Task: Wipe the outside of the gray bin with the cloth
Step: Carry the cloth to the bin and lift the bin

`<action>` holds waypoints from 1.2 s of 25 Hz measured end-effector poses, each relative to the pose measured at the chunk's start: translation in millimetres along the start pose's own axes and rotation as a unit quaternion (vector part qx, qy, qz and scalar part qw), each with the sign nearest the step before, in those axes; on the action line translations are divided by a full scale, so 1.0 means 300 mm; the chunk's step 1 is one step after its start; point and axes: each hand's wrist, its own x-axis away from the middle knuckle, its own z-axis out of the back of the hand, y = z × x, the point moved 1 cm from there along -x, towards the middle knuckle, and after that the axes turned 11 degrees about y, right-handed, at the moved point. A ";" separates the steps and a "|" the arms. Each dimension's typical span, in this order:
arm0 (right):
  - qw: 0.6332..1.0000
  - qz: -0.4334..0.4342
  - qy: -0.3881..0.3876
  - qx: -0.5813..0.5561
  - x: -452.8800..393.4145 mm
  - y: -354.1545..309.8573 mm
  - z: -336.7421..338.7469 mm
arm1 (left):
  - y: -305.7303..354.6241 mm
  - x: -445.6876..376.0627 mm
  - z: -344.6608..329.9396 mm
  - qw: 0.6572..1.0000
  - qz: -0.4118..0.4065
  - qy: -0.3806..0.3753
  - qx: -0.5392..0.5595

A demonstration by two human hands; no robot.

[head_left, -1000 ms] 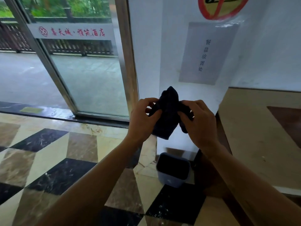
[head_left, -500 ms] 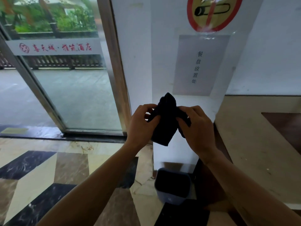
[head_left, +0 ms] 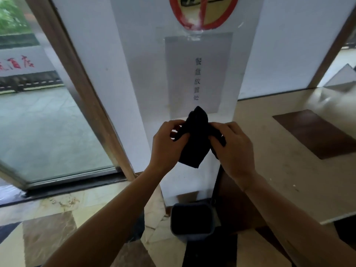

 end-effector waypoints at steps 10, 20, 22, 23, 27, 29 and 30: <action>0.984 -0.087 0.038 0.148 0.170 -0.085 -0.073 | -0.184 -0.042 0.011 0.987 -0.033 -0.148 0.048; 0.961 -0.166 0.054 0.215 0.428 -0.032 -0.095 | -0.345 0.127 -0.092 0.971 -0.042 -0.227 0.059; 0.957 -0.170 0.061 0.226 0.504 0.028 -0.110 | -0.404 0.191 -0.155 0.969 -0.049 -0.237 0.045; 0.955 -0.171 0.063 0.234 0.567 0.074 -0.126 | -0.450 0.237 -0.196 0.968 -0.050 -0.243 0.040; 0.953 -0.154 0.073 0.250 0.853 0.302 -0.231 | -0.716 0.421 -0.359 0.965 -0.100 -0.237 0.043; 0.950 -0.162 0.089 0.251 1.046 0.450 -0.326 | -0.913 0.542 -0.455 0.963 -0.128 -0.231 0.055; 0.948 -0.173 0.094 0.250 1.162 0.529 -0.390 | -1.030 0.614 -0.508 0.962 -0.139 -0.228 0.056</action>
